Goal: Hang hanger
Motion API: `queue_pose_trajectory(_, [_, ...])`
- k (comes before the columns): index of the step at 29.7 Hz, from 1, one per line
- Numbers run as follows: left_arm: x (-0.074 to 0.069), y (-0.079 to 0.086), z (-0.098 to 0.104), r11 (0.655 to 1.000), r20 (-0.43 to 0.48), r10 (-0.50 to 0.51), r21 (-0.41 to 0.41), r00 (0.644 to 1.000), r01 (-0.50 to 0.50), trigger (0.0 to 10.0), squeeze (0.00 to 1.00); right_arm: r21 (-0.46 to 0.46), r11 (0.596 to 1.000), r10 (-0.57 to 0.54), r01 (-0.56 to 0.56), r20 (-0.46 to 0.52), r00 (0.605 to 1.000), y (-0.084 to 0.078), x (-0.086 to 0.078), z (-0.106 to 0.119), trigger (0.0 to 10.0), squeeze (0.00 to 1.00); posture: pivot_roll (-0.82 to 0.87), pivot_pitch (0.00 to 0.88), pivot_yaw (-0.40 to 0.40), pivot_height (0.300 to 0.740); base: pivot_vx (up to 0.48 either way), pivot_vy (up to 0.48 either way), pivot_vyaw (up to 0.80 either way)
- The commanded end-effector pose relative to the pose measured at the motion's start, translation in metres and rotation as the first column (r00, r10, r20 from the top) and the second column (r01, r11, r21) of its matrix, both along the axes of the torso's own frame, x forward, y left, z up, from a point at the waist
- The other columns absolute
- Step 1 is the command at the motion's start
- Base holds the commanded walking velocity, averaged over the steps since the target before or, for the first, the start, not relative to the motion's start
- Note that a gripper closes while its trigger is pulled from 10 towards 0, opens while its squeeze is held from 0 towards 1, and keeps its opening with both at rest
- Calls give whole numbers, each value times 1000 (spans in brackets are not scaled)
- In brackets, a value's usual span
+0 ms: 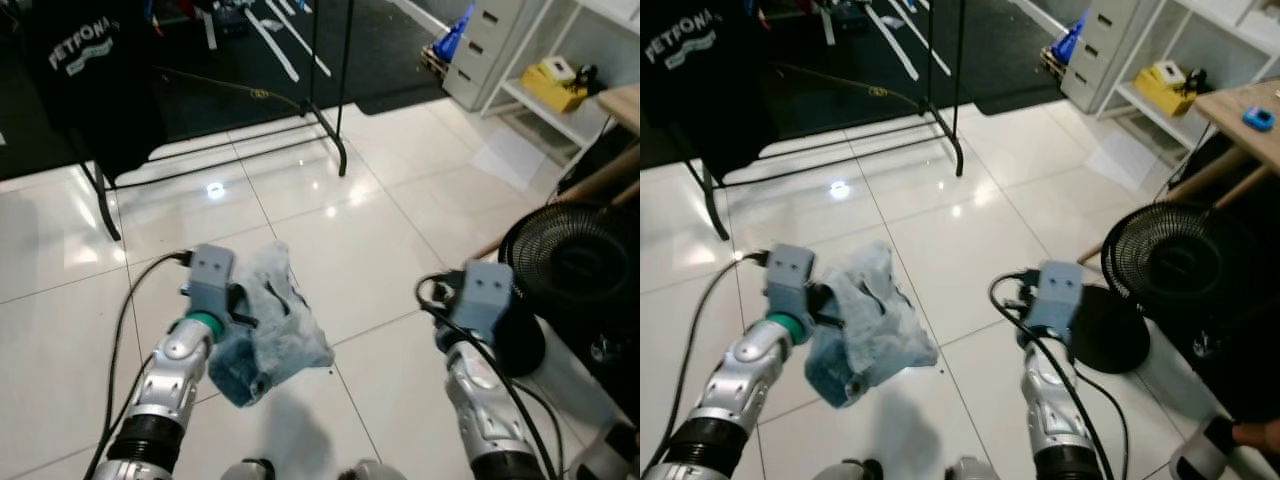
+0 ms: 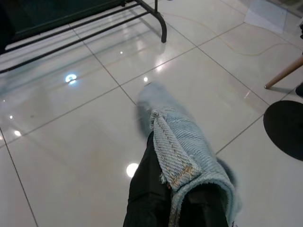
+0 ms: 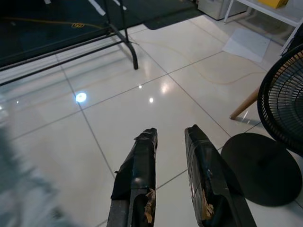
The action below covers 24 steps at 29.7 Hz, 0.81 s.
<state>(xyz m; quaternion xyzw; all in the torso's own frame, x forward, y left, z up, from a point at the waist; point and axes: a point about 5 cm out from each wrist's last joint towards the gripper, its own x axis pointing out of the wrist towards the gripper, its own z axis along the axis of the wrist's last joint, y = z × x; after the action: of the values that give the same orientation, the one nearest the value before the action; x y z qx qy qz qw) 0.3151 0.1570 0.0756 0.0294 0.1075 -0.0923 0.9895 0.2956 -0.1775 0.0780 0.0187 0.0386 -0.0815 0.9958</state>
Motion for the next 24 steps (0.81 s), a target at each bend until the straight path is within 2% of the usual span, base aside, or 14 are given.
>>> queue_pose_trajectory(1, [-1,-5,1,1000,6,-10,-19,1000,10,10000,0,0,1000,-24,24,-17,1000,-7,-3,-4,10000,0,-14,69,31,740,319,0,0])
queue_pose_trajectory(24, [-4,-1,4,1000,12,18,-18,1000,-18,10000,0,-16,1000,15,-15,-4,1000,-1,5,-3,10000,0,17,74,14,740,321,0,0])
